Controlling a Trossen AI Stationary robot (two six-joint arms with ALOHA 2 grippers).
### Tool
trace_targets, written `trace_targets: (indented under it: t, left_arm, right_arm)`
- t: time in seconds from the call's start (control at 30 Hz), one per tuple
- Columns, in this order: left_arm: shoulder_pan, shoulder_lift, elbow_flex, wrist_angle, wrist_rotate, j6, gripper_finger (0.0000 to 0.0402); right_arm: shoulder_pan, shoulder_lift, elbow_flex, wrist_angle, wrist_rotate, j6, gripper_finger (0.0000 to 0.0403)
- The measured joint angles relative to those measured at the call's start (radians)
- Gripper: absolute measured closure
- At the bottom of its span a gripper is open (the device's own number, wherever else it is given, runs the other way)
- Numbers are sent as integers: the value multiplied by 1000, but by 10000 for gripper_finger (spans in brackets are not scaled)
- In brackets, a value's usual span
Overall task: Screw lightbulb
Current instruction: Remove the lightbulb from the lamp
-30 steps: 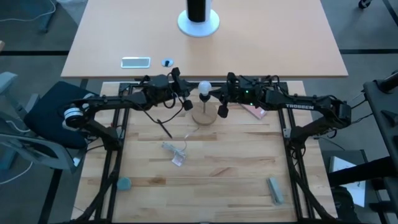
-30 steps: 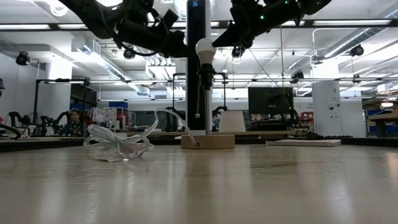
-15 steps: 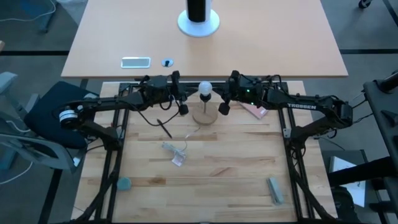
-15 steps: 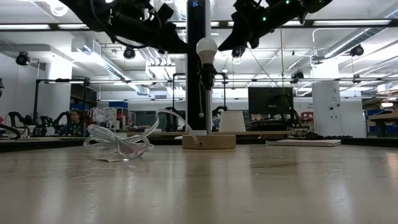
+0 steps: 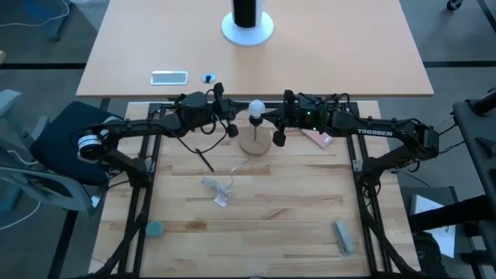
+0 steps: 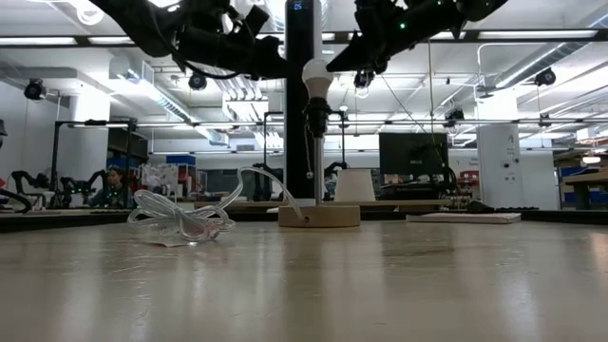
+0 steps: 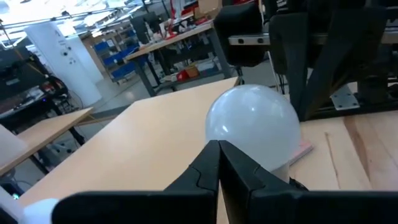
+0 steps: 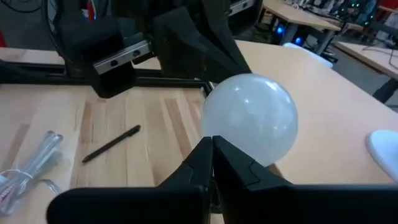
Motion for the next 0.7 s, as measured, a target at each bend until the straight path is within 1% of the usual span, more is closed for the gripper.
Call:
trace_targets:
  t: [0.13,0.3,0.37,0.47,0.57,0.7]
  left_arm:
    - [-6,5,0,-8,5,8,401]
    - [-14,-2,1,-46,59,45,401]
    - [-16,-9,1,-80,74,45,401]
    - [-21,-15,0,-135,84,46,401]
    - [-16,-33,0,-155,63,46,402]
    - [-18,-41,0,-168,-14,50,401]
  right_arm:
    - [0,-1,0,-5,16,2,396]
    - [0,-13,0,-30,60,1,396]
    - [-2,-14,0,-34,86,-3,396]
    - [-4,-13,0,-59,91,0,396]
    - [-3,-19,0,-66,90,1,396]
    - [-3,-37,0,-88,88,1,396]
